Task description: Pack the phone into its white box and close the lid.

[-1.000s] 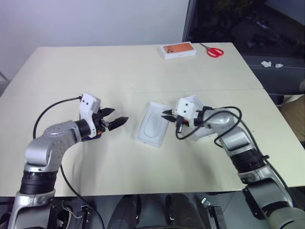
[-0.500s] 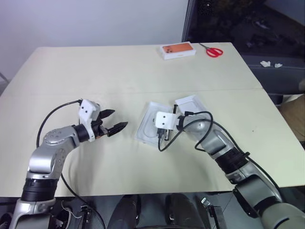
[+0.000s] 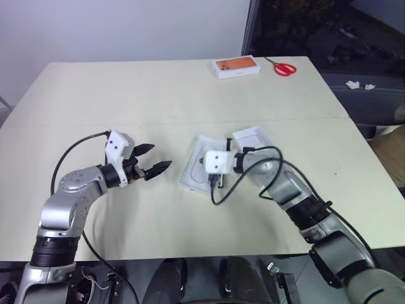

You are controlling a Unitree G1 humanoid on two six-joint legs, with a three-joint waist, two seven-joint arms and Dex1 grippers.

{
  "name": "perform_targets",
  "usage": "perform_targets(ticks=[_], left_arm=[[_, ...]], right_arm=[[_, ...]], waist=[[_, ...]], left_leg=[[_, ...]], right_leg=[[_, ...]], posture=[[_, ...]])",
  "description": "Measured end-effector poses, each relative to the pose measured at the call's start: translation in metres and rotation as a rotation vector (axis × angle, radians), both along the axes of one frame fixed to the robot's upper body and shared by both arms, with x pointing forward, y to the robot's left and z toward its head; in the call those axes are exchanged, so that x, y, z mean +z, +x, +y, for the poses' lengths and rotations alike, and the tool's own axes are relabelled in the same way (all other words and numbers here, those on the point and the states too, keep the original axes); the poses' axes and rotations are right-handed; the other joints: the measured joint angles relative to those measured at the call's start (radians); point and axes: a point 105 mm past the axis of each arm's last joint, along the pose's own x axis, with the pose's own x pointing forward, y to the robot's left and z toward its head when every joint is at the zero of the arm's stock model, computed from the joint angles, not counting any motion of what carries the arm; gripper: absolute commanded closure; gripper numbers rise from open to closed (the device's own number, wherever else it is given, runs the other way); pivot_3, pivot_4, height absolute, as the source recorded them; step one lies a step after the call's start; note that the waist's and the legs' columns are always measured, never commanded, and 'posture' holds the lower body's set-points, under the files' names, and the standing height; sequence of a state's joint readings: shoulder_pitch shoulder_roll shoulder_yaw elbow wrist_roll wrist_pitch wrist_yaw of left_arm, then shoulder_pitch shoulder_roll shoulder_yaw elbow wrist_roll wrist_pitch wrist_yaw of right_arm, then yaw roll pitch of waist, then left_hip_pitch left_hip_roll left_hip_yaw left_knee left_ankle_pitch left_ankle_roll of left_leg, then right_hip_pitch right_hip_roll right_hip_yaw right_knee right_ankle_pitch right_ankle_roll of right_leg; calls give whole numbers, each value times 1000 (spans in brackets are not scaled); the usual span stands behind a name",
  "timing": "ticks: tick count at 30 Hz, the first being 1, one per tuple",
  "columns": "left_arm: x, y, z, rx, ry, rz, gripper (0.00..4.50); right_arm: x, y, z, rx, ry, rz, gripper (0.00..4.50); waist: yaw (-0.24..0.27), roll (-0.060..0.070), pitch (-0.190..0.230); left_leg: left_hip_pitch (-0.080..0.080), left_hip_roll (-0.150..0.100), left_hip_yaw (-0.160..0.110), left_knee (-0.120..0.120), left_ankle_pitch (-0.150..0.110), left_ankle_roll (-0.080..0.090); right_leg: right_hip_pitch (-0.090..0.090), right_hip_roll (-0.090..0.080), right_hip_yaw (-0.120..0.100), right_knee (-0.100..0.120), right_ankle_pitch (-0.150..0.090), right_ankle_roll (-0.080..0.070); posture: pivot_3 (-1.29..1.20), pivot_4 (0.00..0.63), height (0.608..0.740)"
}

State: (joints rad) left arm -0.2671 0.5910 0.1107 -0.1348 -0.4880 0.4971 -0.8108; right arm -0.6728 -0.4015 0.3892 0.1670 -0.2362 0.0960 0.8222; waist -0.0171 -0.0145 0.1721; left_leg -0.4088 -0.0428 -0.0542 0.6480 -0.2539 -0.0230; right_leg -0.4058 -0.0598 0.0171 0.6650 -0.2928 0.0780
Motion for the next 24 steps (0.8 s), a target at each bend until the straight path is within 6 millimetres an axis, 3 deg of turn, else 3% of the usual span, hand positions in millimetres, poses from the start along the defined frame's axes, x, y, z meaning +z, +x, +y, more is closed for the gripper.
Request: perform_targets(ticks=[4,9,15,20,24], left_arm=[[-4,0,6,10,24,13,0],[-16,-1,11,31,37,47,0],[-17,-1,10,28,43,44,0],[-17,-1,8,24,36,41,0],[-16,-1,6,21,28,37,0]], right_arm=[[20,9,-17,-44,67,5,4451],[9,18,-60,-122,-43,17,4451],[-8,17,-87,-142,-150,29,4451],[-18,7,-91,-108,-158,100,4451],[-24,6,-83,-101,-128,119,4451]], waist=[[1,0,0],[4,0,0],[0,0,0],[3,0,0],[0,0,0]], left_leg=[[0,0,0,0,0,0],[0,0,0,0,0,1],[0,0,0,0,0,1],[0,0,0,0,0,1],[0,0,0,0,0,1]], right_leg=[[0,0,0,0,0,0],[0,-1,0,-1,0,0],[0,0,0,0,0,0],[1,0,0,0,0,0],[1,0,0,0,0,0]], posture=[[0,150,740],[0,150,740],[0,150,740],[0,150,740],[0,150,740]])
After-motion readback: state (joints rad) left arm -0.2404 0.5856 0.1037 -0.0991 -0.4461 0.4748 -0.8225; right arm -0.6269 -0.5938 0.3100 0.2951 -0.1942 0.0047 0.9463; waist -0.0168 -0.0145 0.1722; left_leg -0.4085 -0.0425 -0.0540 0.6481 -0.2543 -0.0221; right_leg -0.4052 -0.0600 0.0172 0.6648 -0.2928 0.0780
